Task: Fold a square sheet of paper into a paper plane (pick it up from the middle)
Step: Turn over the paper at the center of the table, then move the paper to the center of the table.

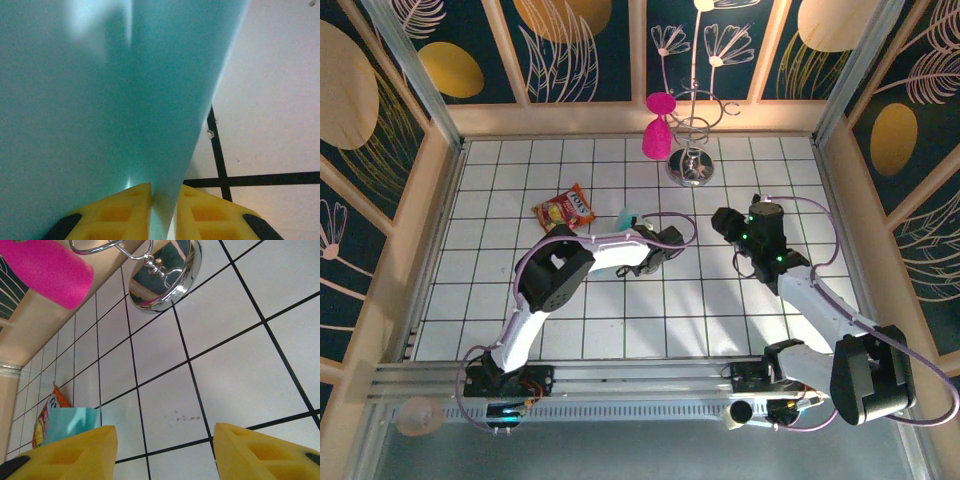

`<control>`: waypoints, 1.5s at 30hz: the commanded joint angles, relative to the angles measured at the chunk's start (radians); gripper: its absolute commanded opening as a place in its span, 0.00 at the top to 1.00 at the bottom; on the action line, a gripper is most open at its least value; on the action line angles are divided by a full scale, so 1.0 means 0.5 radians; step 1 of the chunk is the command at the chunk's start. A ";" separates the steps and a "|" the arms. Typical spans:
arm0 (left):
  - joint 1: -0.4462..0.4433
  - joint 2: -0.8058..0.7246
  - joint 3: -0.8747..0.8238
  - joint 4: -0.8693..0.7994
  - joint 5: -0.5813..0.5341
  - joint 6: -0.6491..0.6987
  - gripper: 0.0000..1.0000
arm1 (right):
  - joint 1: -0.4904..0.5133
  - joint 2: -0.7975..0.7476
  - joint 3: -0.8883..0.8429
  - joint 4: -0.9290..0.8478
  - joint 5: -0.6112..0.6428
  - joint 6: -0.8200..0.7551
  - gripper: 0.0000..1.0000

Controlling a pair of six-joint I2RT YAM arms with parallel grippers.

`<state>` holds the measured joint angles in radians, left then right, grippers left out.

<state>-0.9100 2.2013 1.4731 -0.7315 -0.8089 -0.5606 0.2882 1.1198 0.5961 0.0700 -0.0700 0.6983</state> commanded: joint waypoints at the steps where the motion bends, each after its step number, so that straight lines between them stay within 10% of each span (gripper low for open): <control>1: -0.005 -0.016 0.017 0.059 0.218 -0.060 0.77 | -0.024 0.005 -0.037 0.024 -0.021 0.036 0.47; 21: -0.008 -0.902 -0.724 1.245 1.622 -0.472 0.51 | -0.027 -0.007 -0.090 -0.018 -0.144 0.007 0.30; 33: 0.322 -1.383 -1.372 1.592 1.578 -0.606 0.33 | 0.018 0.044 -0.235 0.345 -0.423 0.090 0.29; 45: 0.500 -1.121 -1.315 1.692 1.630 -0.586 0.30 | 0.111 0.254 -0.040 0.332 -0.424 0.091 0.28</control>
<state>-0.6735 1.6020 0.7738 0.0780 -0.0071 -0.8532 0.3305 1.2263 0.5392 0.2047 -0.2657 0.7395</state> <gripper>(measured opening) 0.698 0.724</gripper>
